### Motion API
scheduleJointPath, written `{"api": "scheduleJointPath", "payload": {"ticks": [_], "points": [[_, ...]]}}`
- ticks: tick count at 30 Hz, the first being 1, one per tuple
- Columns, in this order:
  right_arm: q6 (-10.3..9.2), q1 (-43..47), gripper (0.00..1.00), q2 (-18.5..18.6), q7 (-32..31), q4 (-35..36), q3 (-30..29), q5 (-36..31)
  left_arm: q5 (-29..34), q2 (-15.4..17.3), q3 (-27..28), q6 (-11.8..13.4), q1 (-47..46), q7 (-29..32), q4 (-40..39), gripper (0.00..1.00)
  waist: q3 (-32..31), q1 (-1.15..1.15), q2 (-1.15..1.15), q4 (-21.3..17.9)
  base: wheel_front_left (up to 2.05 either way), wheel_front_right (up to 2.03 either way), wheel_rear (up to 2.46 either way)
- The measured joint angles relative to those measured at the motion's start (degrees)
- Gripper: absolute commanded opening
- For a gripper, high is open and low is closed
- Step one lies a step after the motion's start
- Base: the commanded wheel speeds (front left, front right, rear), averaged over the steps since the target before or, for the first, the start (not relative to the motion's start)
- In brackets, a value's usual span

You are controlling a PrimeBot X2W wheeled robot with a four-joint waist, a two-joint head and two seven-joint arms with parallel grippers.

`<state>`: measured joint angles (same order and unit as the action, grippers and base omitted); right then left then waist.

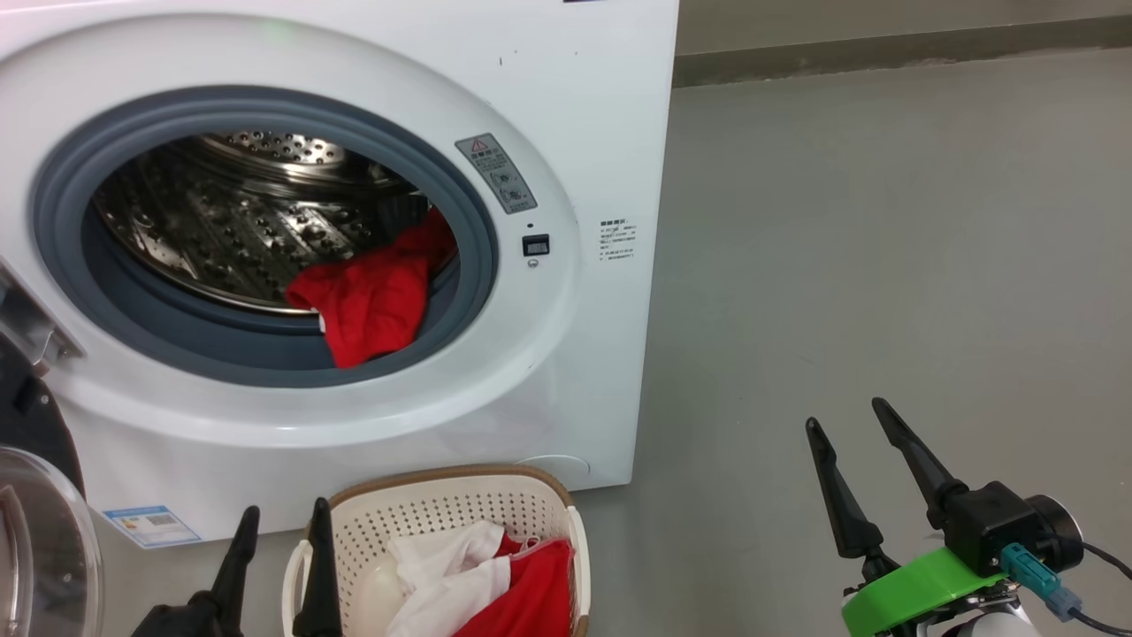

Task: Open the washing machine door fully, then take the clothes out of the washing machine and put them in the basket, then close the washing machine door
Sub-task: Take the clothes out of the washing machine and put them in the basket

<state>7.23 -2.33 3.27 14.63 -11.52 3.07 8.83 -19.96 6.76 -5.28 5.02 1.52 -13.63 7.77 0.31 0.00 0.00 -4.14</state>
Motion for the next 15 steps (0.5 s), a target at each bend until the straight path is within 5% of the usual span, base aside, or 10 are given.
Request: {"api": "scheduleJointPath", "payload": {"ticks": [15], "points": [[0.00,-0.75,1.00,1.07,0.00,0.11,1.82,0.20,-0.55,0.59,-0.04,0.09,-5.83,0.42,2.83,1.00,3.41,0.00,0.00,0.25,0.00,0.00,0.00]]}}
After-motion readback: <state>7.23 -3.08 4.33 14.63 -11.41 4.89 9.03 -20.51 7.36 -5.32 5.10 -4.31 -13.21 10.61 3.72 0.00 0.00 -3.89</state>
